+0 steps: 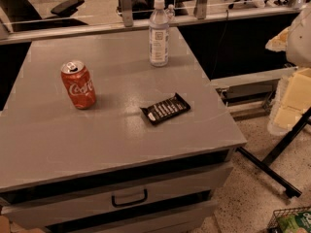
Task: Pick blue plastic bottle
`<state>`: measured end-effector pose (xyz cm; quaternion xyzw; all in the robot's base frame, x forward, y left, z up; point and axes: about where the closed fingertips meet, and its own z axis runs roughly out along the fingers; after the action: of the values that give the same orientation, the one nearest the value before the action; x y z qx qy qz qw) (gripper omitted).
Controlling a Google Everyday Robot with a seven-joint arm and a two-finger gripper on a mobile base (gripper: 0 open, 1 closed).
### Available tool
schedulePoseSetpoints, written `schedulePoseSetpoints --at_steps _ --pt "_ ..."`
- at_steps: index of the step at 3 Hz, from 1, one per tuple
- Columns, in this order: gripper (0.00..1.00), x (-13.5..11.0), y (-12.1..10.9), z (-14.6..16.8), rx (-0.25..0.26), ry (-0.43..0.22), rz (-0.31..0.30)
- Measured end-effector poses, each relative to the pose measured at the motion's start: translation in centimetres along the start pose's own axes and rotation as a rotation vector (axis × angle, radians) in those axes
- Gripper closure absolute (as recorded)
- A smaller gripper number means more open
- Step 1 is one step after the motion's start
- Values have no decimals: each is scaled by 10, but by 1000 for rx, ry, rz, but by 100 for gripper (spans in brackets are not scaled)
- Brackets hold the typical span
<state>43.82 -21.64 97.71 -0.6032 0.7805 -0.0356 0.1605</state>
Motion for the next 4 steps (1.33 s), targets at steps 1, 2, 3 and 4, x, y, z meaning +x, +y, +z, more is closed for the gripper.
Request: schedulePoseSetpoints --at_steps 1,2,3,4 --pt "0 0 0 0 0 0 0" --pt "0 -1 -3 0 7 -17 12" --pt "0 -4 -18 11 29 -112 99" --pt "0 -11 -39 28 61 -297 200"
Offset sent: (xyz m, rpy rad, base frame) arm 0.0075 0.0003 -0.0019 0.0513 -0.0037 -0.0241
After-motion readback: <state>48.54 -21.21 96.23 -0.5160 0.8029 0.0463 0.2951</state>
